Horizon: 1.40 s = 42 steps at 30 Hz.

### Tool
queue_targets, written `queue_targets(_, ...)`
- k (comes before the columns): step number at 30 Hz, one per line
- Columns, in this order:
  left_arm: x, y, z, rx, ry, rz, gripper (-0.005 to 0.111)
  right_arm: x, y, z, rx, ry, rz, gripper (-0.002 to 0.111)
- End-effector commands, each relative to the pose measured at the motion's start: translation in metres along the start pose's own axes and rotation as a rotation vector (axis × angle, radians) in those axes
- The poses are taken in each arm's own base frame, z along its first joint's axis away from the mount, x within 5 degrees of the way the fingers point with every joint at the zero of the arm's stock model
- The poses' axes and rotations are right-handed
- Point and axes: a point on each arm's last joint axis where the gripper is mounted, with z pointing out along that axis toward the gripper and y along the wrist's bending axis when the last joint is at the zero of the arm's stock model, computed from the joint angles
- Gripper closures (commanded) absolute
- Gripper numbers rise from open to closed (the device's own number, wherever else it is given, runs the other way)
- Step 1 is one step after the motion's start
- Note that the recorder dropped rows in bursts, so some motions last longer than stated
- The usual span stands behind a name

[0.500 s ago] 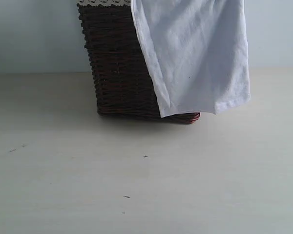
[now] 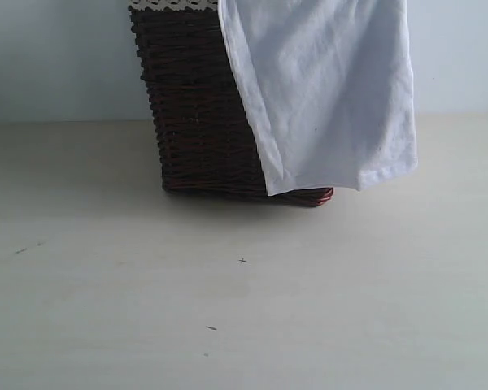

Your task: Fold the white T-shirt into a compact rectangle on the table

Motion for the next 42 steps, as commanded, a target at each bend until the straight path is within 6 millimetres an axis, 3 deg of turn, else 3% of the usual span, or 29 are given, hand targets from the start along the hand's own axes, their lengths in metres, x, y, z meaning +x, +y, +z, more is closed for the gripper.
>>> queue_targets(1,-0.001,0.0,0.0,-0.005,-0.009,0.002,0.107,-0.027,-0.003,-0.005,-0.012,-0.312,0.323,0.108)
queue_targets(5,-0.001,0.0,0.0,-0.005,-0.009,0.002,0.107,-0.029,-0.003,-0.005,-0.061,-0.333,0.574,0.108)
queue_targets(8,-0.001,0.0,0.0,-0.005,-0.009,0.002,0.107,-0.035,0.003,-0.008,-0.133,-0.392,0.501,0.108)
queue_targets(11,-0.001,0.0,0.0,-0.005,-0.009,0.002,0.107,-0.064,-0.001,-0.01,-0.163,-0.462,0.497,0.108)
queue_targets(14,-0.001,0.0,0.0,-0.005,-0.009,0.002,0.107,-0.093,-0.008,-0.003,-0.147,-0.402,0.481,0.105)
queue_targets(19,-0.001,0.0,0.0,-0.005,-0.009,0.002,0.107,-0.124,-0.014,0.031,-0.161,-0.301,0.433,0.078)
queue_targets(24,-0.001,0.0,0.0,-0.005,-0.009,0.002,0.107,-0.135,-0.015,0.089,-0.192,-0.159,0.335,0.045)
queue_targets(27,-0.001,0.0,0.0,-0.005,-0.009,0.002,0.107,-0.131,-0.013,0.13,-0.229,-0.052,0.265,0.035)
queue_targets(32,-0.001,0.0,0.0,-0.005,-0.009,0.002,0.107,-0.103,-0.007,0.197,-0.283,0.136,0.259,0.034)
queue_targets(36,-0.001,0.0,0.0,-0.005,-0.009,0.002,0.107,-0.065,0.0,0.236,-0.305,0.266,0.247,0.034)
queue_targets(42,-0.001,0.0,0.0,-0.005,-0.009,0.002,0.107,-0.014,0.011,0.279,-0.35,0.403,0.223,0.034)
